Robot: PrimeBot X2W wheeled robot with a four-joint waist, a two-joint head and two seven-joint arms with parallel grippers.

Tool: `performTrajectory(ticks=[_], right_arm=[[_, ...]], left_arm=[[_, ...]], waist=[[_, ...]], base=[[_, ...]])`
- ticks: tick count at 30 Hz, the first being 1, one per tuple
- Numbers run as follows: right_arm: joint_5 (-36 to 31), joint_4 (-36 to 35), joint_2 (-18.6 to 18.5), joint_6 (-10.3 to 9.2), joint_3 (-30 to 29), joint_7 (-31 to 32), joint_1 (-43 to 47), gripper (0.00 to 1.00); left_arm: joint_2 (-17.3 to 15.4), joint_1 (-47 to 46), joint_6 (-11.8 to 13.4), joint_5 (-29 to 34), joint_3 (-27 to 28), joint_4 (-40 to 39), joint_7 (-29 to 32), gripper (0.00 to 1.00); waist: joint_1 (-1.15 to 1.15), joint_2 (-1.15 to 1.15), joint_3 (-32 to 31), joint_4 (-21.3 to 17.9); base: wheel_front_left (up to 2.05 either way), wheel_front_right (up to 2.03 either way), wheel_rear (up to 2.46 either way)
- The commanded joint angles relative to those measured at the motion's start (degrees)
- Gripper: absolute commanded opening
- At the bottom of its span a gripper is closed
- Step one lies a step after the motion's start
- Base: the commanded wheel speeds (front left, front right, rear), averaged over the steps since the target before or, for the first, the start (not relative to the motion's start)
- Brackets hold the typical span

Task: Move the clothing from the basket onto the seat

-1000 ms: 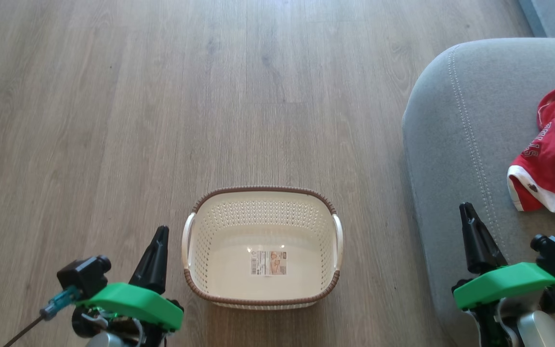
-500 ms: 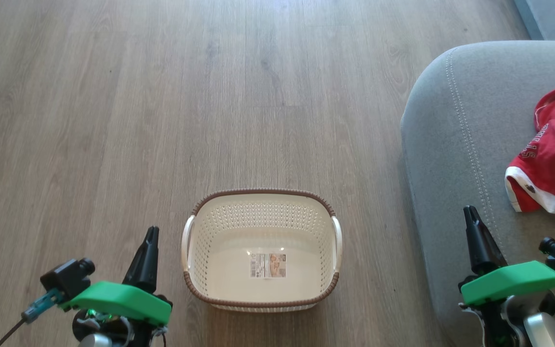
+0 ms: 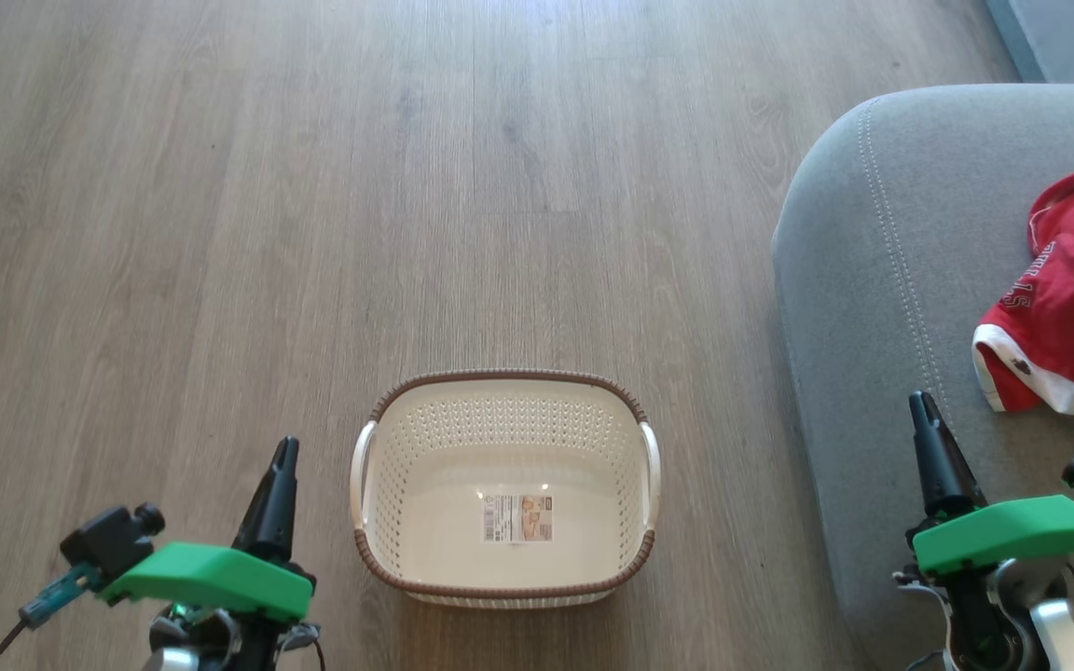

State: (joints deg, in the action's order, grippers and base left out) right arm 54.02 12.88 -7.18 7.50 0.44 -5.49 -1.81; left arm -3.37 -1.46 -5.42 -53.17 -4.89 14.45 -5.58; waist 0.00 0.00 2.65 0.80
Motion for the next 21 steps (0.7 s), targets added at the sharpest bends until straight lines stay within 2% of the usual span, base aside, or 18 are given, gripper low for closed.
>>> performTrajectory(ticks=[1, 21], right_arm=[[1.97, -1.6, 0.05, 0.0, 0.01, 0.44, -2.45, 0.0], [13.63, -0.78, 0.96, -0.01, -1.58, 3.56, -2.99, 0.0]], left_arm=[[-0.72, -3.25, -0.41, -1.94, 1.92, -1.38, 0.37, 0.0], [-0.77, -3.65, -0.92, -13.89, 4.27, -1.1, 3.52, 0.0]], waist=[[0.0, 0.0, -0.07, -0.02], [0.0, 0.0, -0.81, -0.26]], base=[[0.0, 0.0, 0.0], [0.0, 0.0, 0.0]])
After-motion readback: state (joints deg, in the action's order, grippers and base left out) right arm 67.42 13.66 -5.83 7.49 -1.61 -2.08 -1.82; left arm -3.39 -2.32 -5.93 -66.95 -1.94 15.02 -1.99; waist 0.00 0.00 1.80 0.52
